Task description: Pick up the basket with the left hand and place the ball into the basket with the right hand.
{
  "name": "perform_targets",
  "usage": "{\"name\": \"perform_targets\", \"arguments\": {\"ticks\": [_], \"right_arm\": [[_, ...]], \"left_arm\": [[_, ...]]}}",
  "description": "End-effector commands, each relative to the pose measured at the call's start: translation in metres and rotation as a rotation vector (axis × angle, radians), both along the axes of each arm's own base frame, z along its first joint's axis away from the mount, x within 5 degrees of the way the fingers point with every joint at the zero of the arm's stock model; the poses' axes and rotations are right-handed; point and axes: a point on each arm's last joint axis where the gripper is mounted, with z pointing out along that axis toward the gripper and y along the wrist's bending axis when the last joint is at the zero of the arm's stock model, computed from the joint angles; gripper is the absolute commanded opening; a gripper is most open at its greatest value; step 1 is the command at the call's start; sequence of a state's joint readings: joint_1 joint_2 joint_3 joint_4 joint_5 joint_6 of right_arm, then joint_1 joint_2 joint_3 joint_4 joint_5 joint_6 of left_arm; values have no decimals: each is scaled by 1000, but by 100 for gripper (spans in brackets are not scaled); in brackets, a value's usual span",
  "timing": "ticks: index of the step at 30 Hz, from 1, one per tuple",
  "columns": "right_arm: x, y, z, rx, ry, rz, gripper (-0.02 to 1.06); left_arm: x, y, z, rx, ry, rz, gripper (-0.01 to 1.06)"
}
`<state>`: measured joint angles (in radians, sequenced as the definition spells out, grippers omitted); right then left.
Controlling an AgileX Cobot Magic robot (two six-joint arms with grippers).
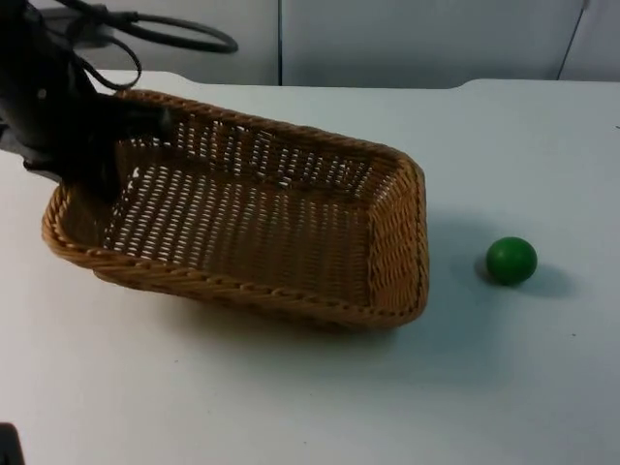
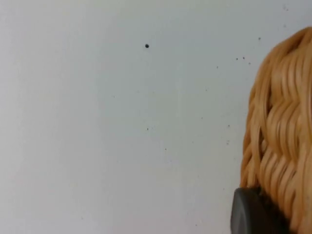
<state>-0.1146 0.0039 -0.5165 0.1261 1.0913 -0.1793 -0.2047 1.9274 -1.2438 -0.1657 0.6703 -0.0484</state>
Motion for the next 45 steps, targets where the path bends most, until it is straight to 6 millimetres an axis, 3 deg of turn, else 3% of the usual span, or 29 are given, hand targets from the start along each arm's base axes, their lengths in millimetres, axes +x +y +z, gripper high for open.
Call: {"name": "perform_targets", "arguments": {"ticks": [1, 4, 10, 45], "right_arm": [[0, 0, -1, 1, -3, 1, 0], [0, 0, -1, 1, -3, 1, 0], [0, 0, -1, 1, -3, 1, 0], [0, 0, -1, 1, -3, 1, 0]], "left_arm": [[-4, 4, 15, -19, -10, -1, 0], [-9, 12, 39, -128, -25, 17, 0], [-8, 29, 60, -281, -67, 91, 0], [-10, 35, 58, -254, -44, 76, 0]]}}
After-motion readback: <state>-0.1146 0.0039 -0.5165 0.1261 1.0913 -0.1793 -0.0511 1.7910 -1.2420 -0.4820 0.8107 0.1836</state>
